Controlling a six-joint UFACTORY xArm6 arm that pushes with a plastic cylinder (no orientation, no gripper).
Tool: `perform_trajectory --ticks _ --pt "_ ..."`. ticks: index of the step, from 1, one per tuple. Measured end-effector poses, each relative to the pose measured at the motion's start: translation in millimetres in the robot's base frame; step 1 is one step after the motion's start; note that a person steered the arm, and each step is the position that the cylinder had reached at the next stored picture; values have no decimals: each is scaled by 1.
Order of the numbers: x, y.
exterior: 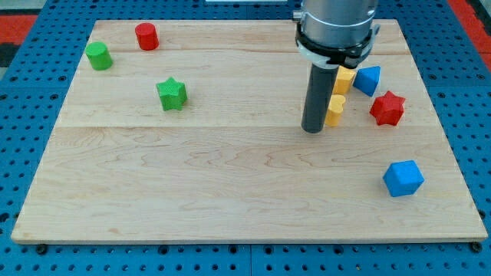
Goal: Move the green star diagonal to the left of the yellow heart
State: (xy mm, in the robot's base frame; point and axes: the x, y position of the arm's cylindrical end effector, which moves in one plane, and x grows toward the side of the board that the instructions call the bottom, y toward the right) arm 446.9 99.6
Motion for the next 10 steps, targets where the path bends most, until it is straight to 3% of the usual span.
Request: perform_trajectory --ticks 2,3,6,7,9,10 --pt "-13 50" --pt "-9 30" --pt "-3 -242" --pt "-19 -270" --pt "-61 -224" --pt "-61 -260"
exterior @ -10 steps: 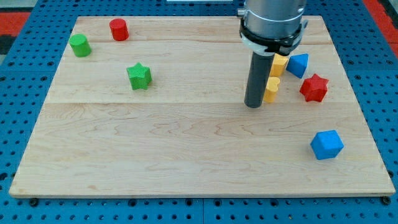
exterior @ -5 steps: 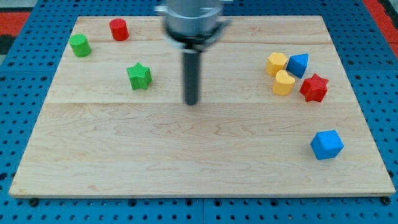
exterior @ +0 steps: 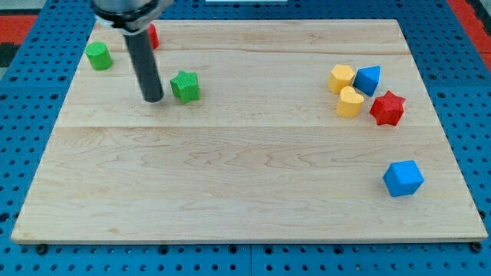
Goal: Move the green star diagonal to the left of the yellow heart
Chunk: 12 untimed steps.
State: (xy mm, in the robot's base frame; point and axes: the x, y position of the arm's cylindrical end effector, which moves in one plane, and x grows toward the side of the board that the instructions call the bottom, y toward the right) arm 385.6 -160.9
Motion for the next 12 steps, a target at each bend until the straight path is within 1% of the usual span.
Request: perform_trajectory --ticks 1,3,4,5,6,7,8,9,10,11,12 --pt "-8 -1" --pt "-19 96" --pt "-43 84" --pt "-56 104" --pt "-53 173" --pt "-40 192" --pt "-40 124" --pt "-25 128" --pt "4 150" --pt "5 182" --pt "-12 176"
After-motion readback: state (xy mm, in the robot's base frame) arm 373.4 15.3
